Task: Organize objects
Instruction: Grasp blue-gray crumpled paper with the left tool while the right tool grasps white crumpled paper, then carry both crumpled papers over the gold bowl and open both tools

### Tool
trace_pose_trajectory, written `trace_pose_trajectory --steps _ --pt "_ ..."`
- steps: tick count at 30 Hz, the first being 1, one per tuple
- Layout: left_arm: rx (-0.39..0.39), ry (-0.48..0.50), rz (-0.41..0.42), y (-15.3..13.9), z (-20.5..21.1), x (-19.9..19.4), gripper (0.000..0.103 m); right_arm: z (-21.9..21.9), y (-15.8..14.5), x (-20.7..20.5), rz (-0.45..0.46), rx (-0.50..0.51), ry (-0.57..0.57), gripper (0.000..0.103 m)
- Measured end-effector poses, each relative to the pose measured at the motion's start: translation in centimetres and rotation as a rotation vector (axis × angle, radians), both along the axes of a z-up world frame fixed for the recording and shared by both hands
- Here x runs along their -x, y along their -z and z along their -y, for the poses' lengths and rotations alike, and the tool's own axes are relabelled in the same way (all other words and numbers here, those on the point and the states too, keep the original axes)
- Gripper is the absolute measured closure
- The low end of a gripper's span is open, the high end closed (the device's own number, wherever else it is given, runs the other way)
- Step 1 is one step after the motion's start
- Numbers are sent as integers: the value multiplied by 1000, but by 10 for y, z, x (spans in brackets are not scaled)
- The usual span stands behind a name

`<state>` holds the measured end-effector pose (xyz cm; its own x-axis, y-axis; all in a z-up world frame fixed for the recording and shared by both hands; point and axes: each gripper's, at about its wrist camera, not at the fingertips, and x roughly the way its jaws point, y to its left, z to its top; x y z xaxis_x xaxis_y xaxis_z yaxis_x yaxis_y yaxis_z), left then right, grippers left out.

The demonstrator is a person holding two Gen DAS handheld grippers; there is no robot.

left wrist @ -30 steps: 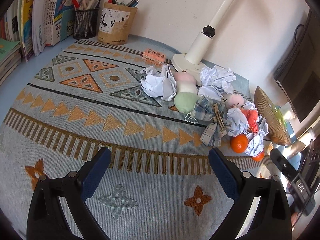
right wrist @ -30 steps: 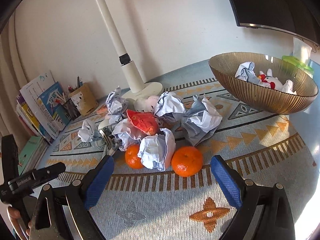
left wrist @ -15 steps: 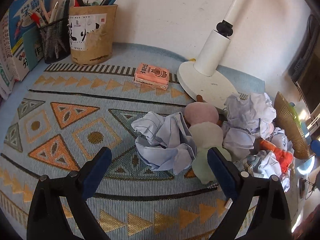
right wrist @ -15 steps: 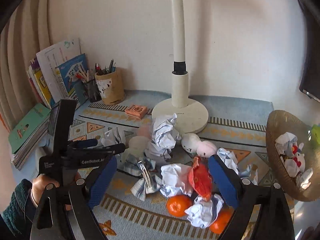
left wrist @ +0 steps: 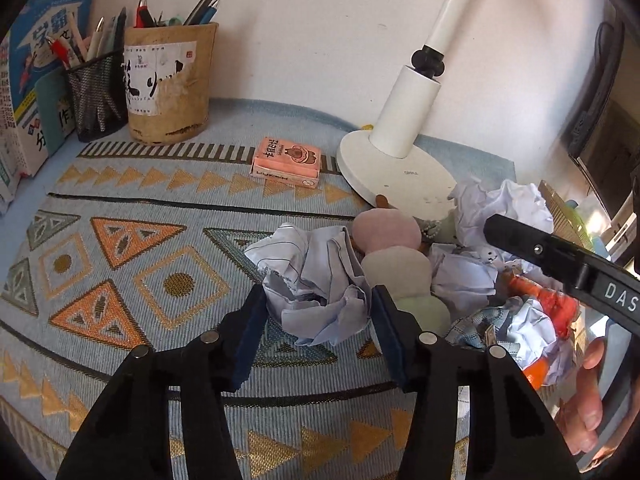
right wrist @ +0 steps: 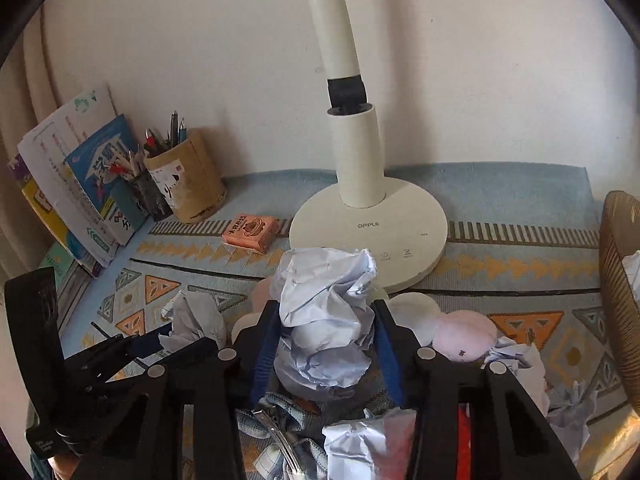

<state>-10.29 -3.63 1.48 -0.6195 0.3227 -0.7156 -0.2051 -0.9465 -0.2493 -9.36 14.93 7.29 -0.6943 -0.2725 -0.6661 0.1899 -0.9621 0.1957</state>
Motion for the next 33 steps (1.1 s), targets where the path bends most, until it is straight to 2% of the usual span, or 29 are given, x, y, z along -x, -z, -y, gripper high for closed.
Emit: trace_pose_trajectory --steps 2,5,7,10,12,14,16,19,22,24,25,33 --pt "27 -12 -46 -11 -1 -13 54 -7 -19 -25 -36 16 -5 59" --pt "-9 5 -92 -33 -1 -41 54 -18 -43 -75 -90 8 -11 59" --pt "-30 25 -117 -45 -4 -66 53 -29 -47 -111 -112 4 -28 58" --pt "-50 50 -115 -50 -12 -102 53 -41 -24 -156 -59 -19 -68 58" --pt "-58 76 -115 -44 -21 -125 53 -42 1 -176 -38 -77 -49 58" --pt "-37 90 -123 -36 -33 -144 53 -43 27 -185 6 -129 -26 58" --pt "-18 125 -115 -24 -46 -152 53 -44 42 -188 7 -144 -8 58" --pt "11 143 -114 -15 -58 -158 52 -48 50 -186 23 -152 -3 57" --pt "45 144 -119 -12 -62 -161 51 -50 54 -188 62 -130 -27 49" --pt "42 148 -119 -10 -61 -160 51 -55 56 -196 61 -118 -18 27" --pt "33 152 -105 -9 -60 -159 51 -56 57 -200 57 -109 -9 23" --pt "79 146 -122 -9 -66 -161 48 -74 66 -204 130 118 22 20"
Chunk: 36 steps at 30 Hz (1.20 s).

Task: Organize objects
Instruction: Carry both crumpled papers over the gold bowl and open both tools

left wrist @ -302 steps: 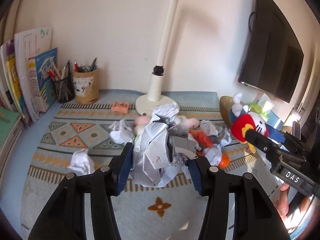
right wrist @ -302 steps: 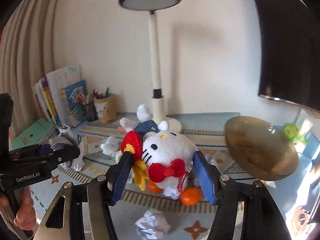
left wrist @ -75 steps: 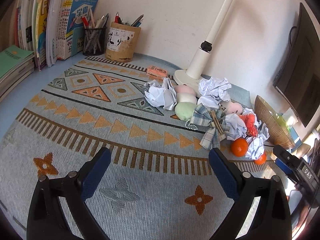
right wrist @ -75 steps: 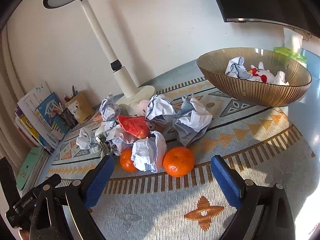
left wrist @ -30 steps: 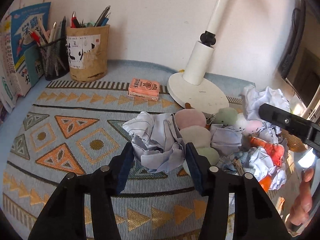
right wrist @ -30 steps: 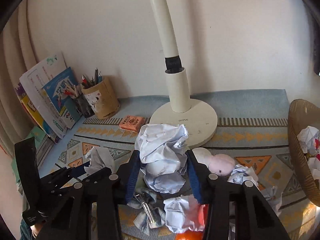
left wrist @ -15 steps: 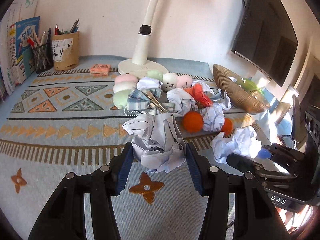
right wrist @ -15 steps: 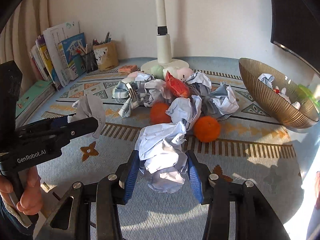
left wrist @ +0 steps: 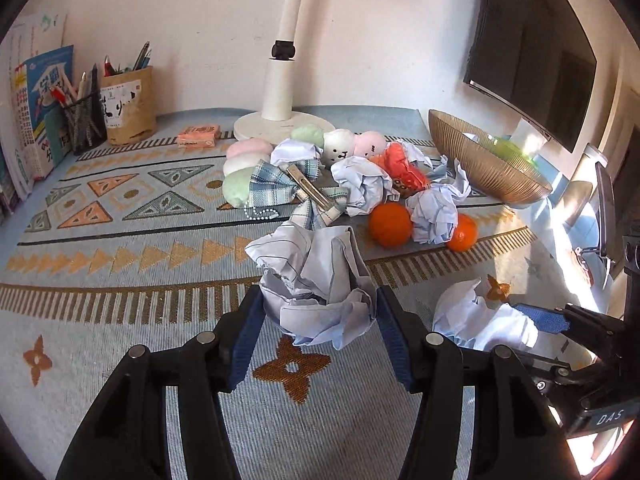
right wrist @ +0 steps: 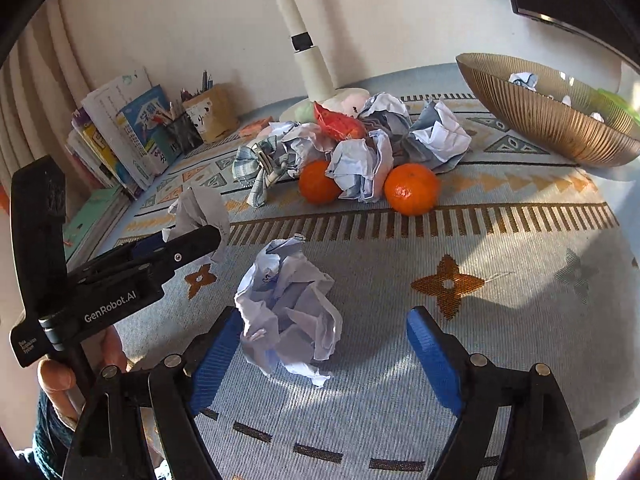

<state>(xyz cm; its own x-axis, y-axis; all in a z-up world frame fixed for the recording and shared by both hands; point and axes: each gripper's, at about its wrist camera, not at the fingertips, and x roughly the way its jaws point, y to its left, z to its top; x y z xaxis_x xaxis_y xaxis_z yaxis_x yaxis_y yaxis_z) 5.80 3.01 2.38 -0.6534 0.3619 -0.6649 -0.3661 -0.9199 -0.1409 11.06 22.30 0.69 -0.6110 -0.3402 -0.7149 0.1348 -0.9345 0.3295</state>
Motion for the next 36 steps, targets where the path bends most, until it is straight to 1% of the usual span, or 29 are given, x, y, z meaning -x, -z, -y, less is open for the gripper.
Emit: trace_pose_trajectory --steps 2,4,6,7,8,10,12,14,15,16,18,20,23,25,28,30,33,34,36 --pt "12 -4 -8 0 -1 -1 48 1 3 2 10 26 10 20" --pt "16 -8 -6 0 -1 -1 48 5 2 0 0 21 18 22" --pt "15 -14 -4 0 0 -1 48 8 3 1 8 58 -7 48" --pt "15 -15 -3 0 0 -1 48 9 5 1 13 87 -23 52" --pt "15 -14 -2 0 -1 0 48 10 5 1 9 95 -23 59" --pt "16 -13 0 0 -1 -1 48 11 1 -4 -13 73 -19 62" --pt "31 -8 -4 0 -4 -2 48 5 -8 -12 -43 51 -1 63" --pt "39 25 7 -4 -12 -3 50 -10 -24 -19 -91 49 23 63" --pt "42 46 14 -8 -19 -4 50 -20 -34 -22 -120 43 43 63" --pt "45 66 4 -17 -27 -5 50 -31 -46 -25 -151 32 73 63" --pt "40 115 -46 -41 -48 -6 50 -59 -70 -29 -215 13 148 63" --pt "27 169 -87 -68 -74 -3 49 -92 -95 -30 -278 -1 249 63" --pt "-13 257 -98 -100 -120 15 49 -138 -128 -24 -357 -47 434 63" --pt "-35 289 -102 -114 -153 33 49 -165 -142 -14 -370 -57 528 62" --pt "-53 303 -98 -122 -197 62 50 -195 -147 11 -355 -21 589 62" --pt "-57 309 -87 -119 -221 78 50 -208 -145 28 -331 -15 607 61" --pt "-45 296 -93 -113 -249 96 49 -224 -139 54 -301 12 591 60" --pt "-43 292 -98 -110 -257 102 46 -227 -137 63 -291 20 567 58" --pt "-24 271 -95 -104 -269 114 20 -232 -129 75 -254 21 548 53"
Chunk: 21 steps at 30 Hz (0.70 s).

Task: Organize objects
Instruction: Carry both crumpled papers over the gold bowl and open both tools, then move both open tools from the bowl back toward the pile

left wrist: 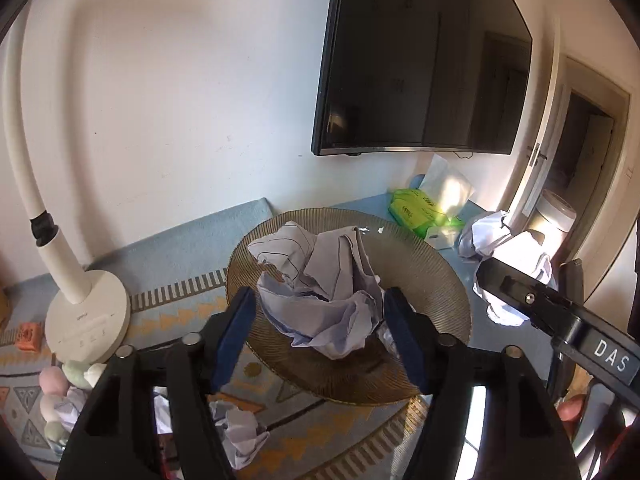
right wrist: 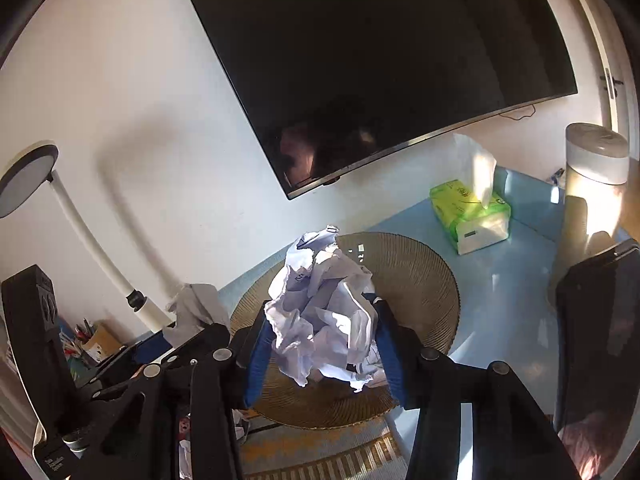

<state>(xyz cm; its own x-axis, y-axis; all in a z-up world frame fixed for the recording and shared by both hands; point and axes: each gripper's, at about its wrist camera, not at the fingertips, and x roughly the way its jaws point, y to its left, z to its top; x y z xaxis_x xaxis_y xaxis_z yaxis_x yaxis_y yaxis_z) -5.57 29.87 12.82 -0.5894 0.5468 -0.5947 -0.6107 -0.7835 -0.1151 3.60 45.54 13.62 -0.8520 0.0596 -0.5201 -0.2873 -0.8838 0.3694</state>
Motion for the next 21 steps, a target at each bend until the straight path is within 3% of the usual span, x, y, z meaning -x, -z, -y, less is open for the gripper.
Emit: trace_pose_trajectory --steps 1,7,12,16,18,21 --pt "13 -21 5 3 -2 5 7 -3 5 1 12 7 1 52" --pt "-60 -50 80 8 44 0 6 9 21 -16 47 8 -45 52" --pt "-82 -104 1 -5 119 -44 6 52 14 -31 26 -65 -108 51" --pt "-79 -213 -82 -11 190 -81 3 95 8 -40 -1 -26 -223 50" --pt "-104 -298 -105 -13 229 -94 1 124 6 -46 -22 -53 -259 36" --pt "-93 -429 -140 -6 275 -108 1 165 14 -52 -50 -110 -289 34"
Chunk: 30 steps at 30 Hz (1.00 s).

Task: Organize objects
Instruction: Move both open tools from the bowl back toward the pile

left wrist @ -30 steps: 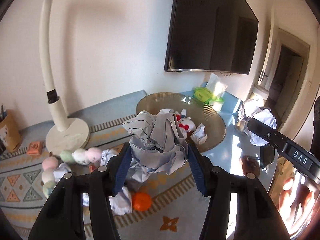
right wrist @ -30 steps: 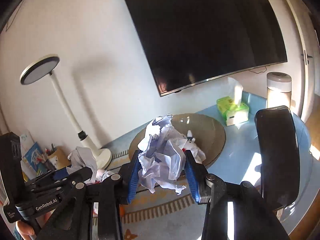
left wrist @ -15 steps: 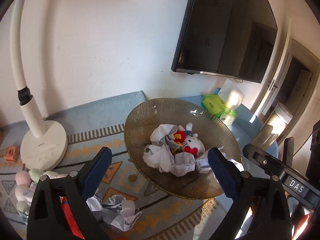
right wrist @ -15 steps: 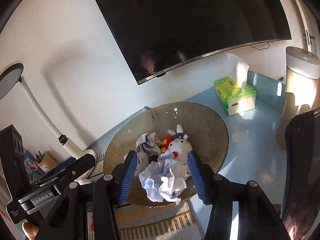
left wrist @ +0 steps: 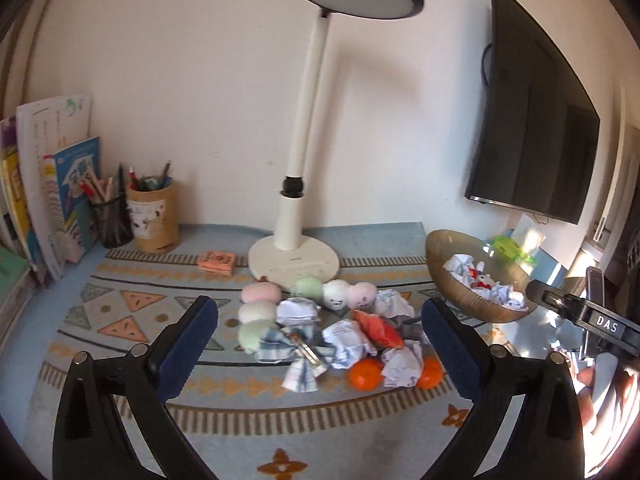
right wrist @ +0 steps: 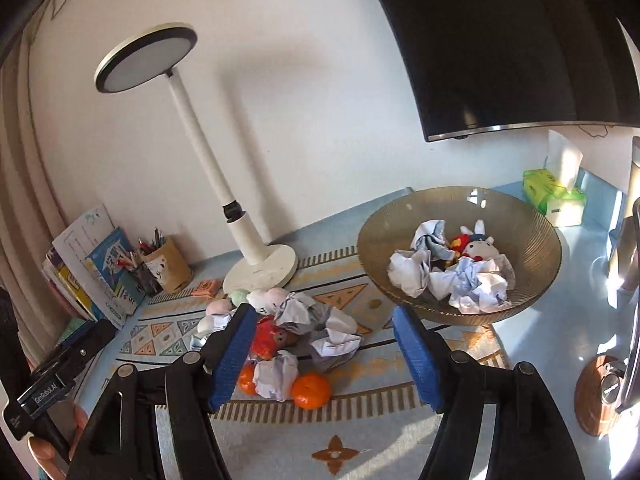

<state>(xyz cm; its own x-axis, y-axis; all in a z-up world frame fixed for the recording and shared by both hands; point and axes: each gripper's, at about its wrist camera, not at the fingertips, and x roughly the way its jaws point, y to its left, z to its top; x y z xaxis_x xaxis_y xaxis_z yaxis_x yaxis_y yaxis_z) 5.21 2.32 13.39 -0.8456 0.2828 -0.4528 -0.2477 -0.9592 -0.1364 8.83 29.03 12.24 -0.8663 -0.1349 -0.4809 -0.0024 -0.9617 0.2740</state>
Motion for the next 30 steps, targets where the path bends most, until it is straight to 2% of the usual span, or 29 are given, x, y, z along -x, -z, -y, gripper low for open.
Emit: trace_pose_trajectory --steps 6,9,12,17,25,28,30 --pt "-5 -101 110 54 55 9 1 36 54 15 71 10 -51 34" --pt "-19 -125 164 81 64 20 1 40 78 24 109 -23 -53 34" --pt "-26 -143 162 98 65 19 1 37 93 30 142 -43 -27 34" --pt "15 -115 166 98 56 19 1 32 100 40 197 -37 6 29" --pt "-7 -116 193 102 60 22 1 45 100 39 199 -130 16 28" --pt "42 -90 199 102 49 23 1 48 98 39 192 -137 -11 28" --pt "89 -27 217 102 34 25 2 49 97 39 192 -120 -58 34"
